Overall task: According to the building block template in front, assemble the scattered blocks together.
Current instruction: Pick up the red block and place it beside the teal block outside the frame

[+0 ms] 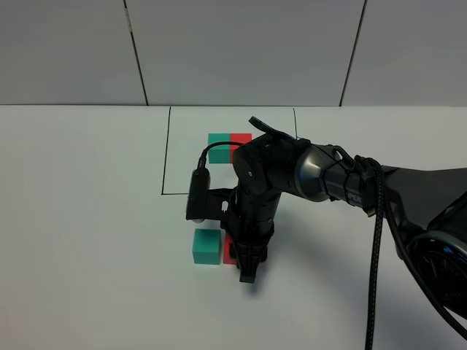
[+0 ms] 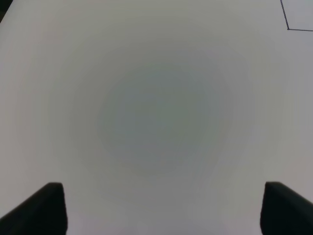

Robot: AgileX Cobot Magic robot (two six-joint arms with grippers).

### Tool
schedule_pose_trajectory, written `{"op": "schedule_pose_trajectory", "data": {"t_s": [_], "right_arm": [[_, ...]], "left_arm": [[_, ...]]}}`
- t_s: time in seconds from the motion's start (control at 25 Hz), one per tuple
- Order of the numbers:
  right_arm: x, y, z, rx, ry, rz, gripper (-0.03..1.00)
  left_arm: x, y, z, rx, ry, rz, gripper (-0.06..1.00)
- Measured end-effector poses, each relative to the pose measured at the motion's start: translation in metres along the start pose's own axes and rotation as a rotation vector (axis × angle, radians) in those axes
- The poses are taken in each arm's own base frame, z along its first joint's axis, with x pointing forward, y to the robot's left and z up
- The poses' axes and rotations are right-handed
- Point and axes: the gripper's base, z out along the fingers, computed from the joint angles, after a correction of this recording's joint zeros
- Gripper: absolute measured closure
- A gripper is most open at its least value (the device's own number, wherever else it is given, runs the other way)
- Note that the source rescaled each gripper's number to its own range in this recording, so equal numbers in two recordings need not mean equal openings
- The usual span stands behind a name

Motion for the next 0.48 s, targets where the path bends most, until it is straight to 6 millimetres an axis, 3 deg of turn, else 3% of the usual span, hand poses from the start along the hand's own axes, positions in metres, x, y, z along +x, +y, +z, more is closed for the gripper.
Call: {"op": "schedule_pose_trajectory", "data": {"t_s": [0.48], "right_arm": [[0.0011,0.0002,0.0041,-0.016,0.023,-0.006,0.55]], "left_arm": [[0.0000,0.0000,0.0000,0.000,0.000,0.000,0.03]]}}
